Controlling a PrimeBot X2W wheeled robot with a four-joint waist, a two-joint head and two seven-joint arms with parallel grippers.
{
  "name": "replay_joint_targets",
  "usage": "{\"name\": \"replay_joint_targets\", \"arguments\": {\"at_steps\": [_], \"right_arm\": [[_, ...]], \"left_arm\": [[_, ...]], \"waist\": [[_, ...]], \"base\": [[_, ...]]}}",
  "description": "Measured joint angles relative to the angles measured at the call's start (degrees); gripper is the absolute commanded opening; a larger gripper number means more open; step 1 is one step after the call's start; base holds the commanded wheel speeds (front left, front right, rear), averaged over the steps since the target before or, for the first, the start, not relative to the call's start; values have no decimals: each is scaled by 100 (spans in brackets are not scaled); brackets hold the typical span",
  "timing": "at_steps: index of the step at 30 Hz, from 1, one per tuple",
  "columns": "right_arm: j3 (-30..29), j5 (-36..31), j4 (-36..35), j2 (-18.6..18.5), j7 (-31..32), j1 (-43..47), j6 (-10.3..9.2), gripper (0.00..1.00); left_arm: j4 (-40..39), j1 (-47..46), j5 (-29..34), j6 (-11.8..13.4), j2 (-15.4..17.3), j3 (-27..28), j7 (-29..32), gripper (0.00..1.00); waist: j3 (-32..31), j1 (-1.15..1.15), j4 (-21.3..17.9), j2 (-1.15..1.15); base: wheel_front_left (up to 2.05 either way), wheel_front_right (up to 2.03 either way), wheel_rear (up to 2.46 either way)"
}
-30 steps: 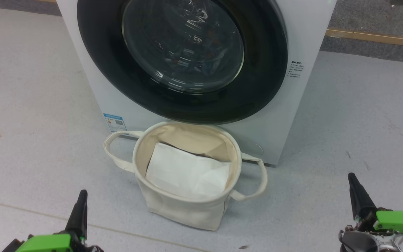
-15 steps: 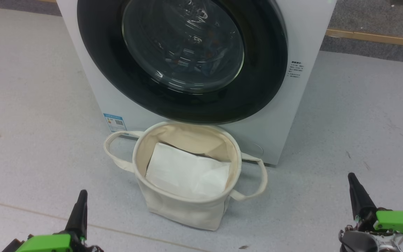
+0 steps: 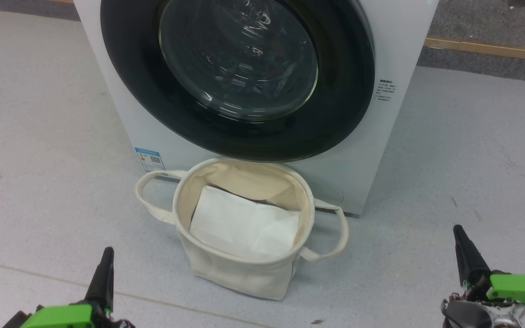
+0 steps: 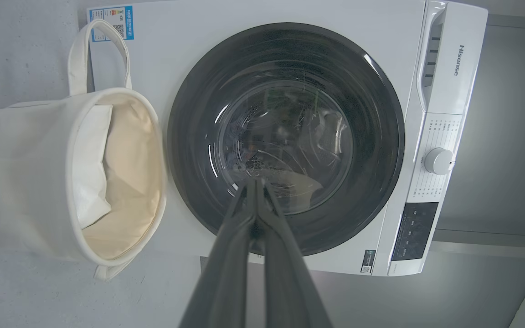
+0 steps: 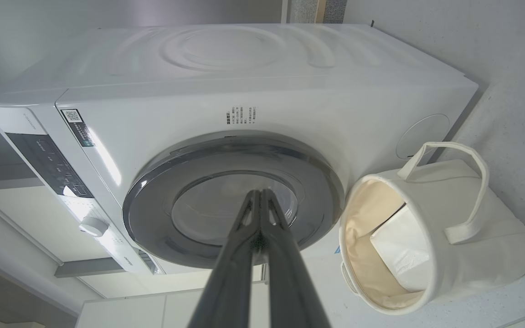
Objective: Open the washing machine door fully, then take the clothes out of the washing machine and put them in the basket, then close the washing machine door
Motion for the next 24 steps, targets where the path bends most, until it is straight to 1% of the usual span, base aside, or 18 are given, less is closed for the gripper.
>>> {"name": "replay_joint_targets", "arguments": {"at_steps": [9, 10, 12, 13, 14, 18, 21, 24], "right_arm": [[0, 0, 0, 0, 0, 0, 0, 0], [0, 0, 0, 0, -1, 0, 0, 100], [7, -1, 157, 15, -8, 12, 0, 100], [10, -1, 255, 25, -9, 43, 0, 0], [11, -1, 349, 35, -9, 89, 0, 100], [20, -1, 666, 52, -16, 336, 0, 100], [74, -1, 670, 52, -51, 349, 0, 100], [134, -1, 660, 52, -97, 325, 0, 100]], "left_arm": [[0, 0, 0, 0, 0, 0, 0, 0], [0, 0, 0, 0, 0, 0, 0, 100], [148, 21, 0, 5, -9, -11, -8, 100], [242, 64, 0, 5, -14, -14, -8, 0], [332, 120, 0, 7, -22, -18, -8, 100], [642, 394, 0, 9, -58, -21, -10, 100], [636, 429, 3, 9, -59, -16, -60, 100], [620, 401, 9, 9, -59, -10, -89, 100]], "waist": [[0, 0, 0, 0], [0, 0, 0, 0], [0, 0, 0, 0], [0, 0, 0, 0], [0, 0, 0, 0], [6, 0, 4, 0], [7, 1, 11, 0], [-8, 8, 16, 0]], "base": [[0, 0, 0], [0, 0, 0], [0, 0, 0], [0, 0, 0], [0, 0, 0], [0, 0, 0], [0, 0, 0], [0, 0, 0]]}}
